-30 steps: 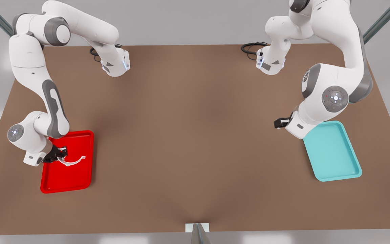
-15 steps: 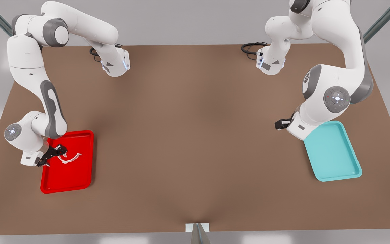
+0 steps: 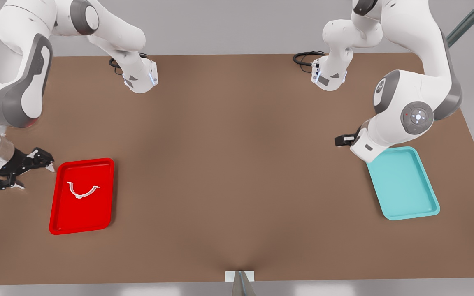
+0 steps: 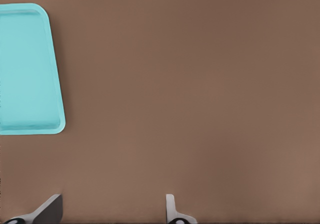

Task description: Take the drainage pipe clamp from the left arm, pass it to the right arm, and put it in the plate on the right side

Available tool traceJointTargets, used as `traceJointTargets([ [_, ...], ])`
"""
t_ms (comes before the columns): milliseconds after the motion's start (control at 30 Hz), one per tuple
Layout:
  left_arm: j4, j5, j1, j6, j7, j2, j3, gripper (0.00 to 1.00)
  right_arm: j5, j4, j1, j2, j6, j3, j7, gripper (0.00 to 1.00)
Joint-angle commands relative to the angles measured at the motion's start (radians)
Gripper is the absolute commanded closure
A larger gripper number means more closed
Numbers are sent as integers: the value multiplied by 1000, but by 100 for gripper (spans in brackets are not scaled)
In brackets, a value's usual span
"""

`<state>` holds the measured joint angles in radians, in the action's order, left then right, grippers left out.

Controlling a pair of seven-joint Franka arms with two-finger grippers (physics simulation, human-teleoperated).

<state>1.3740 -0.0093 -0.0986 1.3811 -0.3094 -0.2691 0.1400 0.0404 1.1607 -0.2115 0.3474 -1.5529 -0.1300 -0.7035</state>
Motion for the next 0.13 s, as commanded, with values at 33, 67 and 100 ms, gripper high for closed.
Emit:
traceJointTargets([
  [33, -1, 3, 3, -60, 39, -1, 1, 0, 2, 1, 4, -51, 429, 12, 645, 0],
  [67, -3, 2, 6, -62, 39, -1, 1, 0, 4, 23, 17, -79, 413, 17, 671, 0],
  [100, -4, 0, 7, -63, 39, -1, 1, 0, -7, 109, 17, -128, 374, 17, 730, 0],
])
